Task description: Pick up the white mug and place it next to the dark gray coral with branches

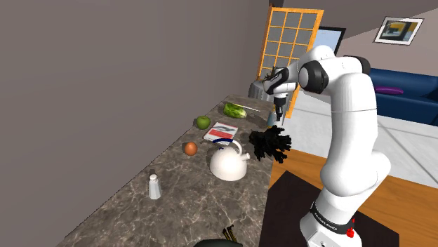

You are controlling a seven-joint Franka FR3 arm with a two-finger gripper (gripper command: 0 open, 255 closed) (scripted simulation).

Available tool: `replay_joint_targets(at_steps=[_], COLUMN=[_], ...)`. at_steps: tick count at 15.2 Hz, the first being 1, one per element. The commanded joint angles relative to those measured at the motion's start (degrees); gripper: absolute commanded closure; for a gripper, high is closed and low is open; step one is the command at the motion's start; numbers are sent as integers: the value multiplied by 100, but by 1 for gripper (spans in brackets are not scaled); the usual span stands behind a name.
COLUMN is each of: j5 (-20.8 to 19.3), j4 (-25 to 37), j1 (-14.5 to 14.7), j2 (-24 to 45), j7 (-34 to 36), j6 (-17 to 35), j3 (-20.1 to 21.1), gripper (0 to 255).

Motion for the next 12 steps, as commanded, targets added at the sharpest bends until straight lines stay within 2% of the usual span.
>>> replay_joint_targets(at_steps=[1, 12], j5=[25, 191], j4=[-66, -262], j1=[-16, -105], j2=[60, 501], j7=[-9, -32], j6=[127, 740], j3=[13, 128], gripper=[255, 255])
